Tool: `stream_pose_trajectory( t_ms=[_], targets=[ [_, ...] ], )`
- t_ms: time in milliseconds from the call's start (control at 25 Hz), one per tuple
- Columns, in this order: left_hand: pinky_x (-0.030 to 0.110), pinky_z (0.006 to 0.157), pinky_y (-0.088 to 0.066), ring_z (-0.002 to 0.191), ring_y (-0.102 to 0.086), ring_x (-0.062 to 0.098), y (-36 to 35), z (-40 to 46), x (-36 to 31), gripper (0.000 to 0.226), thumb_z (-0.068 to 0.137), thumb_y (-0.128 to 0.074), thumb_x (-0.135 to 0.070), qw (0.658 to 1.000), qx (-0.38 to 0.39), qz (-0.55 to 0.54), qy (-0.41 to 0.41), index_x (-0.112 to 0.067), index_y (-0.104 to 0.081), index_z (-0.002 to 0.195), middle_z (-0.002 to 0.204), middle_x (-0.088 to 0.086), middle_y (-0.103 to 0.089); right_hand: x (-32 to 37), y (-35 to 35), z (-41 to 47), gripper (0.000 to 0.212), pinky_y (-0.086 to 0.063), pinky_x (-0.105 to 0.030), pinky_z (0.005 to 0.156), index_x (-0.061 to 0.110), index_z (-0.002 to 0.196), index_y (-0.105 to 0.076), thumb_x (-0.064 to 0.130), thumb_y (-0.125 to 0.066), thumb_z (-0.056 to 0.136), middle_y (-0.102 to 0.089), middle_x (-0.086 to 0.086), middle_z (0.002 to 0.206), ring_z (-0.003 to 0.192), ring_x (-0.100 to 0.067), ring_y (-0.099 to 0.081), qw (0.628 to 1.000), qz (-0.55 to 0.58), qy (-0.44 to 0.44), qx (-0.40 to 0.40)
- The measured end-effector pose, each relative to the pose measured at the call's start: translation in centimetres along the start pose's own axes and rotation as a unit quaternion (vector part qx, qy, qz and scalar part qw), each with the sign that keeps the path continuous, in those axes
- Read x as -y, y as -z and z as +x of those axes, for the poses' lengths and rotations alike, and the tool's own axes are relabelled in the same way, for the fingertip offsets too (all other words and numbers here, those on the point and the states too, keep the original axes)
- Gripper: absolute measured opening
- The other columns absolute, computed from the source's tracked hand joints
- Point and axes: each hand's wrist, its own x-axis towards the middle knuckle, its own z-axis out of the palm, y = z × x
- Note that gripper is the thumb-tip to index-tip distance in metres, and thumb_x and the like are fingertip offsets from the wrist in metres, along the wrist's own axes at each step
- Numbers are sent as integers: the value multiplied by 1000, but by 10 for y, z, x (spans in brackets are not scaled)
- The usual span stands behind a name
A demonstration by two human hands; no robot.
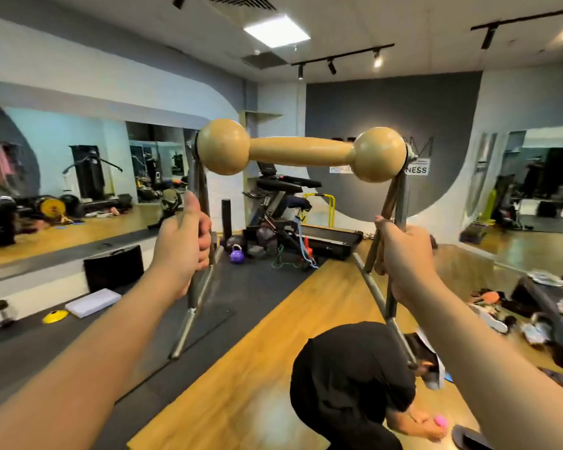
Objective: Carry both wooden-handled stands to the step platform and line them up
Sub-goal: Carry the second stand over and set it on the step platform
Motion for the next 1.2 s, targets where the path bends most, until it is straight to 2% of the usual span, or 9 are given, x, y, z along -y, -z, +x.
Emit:
stream_pose_trajectory(
  t_ms=[160, 320, 480, 600, 720, 800, 920, 1040, 1200],
  targets=[
    [24, 42, -14, 43, -18, 13, 46, 44, 20, 60, 93, -34, -76, 997, -71, 23, -16, -21, -40, 70, 52, -5, -27, -32, -95, 50, 33, -33, -44, 60, 13, 75, -49, 37, -64, 92, -38, -13, 62, 57, -27, -37, 996, 25, -15, 79],
    [21, 40, -14, 41, -18, 13, 85, 75, 40, 59, 97, -33, -72, 990, -134, 42, -15, -20, -40, 70, 51, -4, -27, -60, -174, 80, 41, -31, -36, 50, 17, 61, -45, 30, -64, 95, -39, -8, 51, 46, -21, -36, 989, 47, -28, 141],
    [20, 40, -16, 38, -20, 12, 138, 107, 60, 62, 85, -37, -79, 975, -212, 64, -9, -19, -40, 70, 48, -5, -28, -90, -270, 95, 39, -32, -33, 46, 15, 65, -48, 27, -62, 99, -39, -9, 53, 42, -21, -36, 973, 63, -44, 217],
    [22, 42, -14, 37, -20, 11, 184, 137, 73, 61, 80, -39, -79, 966, -248, 69, -12, -19, -39, 69, 47, -5, -27, -107, -346, 101, 37, -33, -41, 54, 17, 66, -47, 31, -64, 95, -38, -11, 56, 46, -22, -37, 964, 72, -59, 250],
    [24, 42, -14, 38, -20, 11, 240, 185, 93, 61, 86, -39, -78, 961, -263, 79, -26, -19, -41, 69, 48, -5, -28, -119, -427, 110, 33, -35, -43, 61, 17, 71, -50, 38, -67, 89, -39, -9, 61, 53, -22, -38, 956, 83, -65, 274],
    [20, 39, -15, 37, -20, 10, 279, 229, 103, 62, 91, -37, -77, 960, -266, 83, -30, -20, -40, 67, 46, -6, -28, -128, -481, 118, 32, -35, -42, 62, 17, 78, -51, 43, -68, 86, -37, -7, 64, 56, -23, -37, 957, 85, -70, 269],
    [18, 38, -16, 36, -21, 10, 321, 295, 113, 63, 90, -39, -77, 964, -249, 86, -28, -19, -39, 65, 45, -6, -29, -139, -547, 139, 32, -33, -41, 59, 19, 78, -49, 42, -67, 88, -35, -6, 64, 56, -22, -36, 962, 85, -79, 246],
    [20, 39, -16, 35, -22, 9, 350, 362, 140, 62, 95, -37, -74, 968, -236, 84, -27, -19, -38, 66, 44, -7, -29, -159, -609, 170, 31, -31, -36, 52, 18, 77, -46, 33, -65, 97, -33, -2, 58, 46, -17, -33, 969, 68, -79, 226],
    [23, 40, -16, 40, -21, 11, 372, 449, 200, 61, 92, -38, -77, 974, -213, 72, -17, -21, -39, 67, 49, -6, -28, -203, -674, 219, 30, -33, -36, 49, 15, 76, -51, 32, -65, 97, -39, -4, 58, 48, -20, -36, 975, 59, -78, 201]
  ],
)
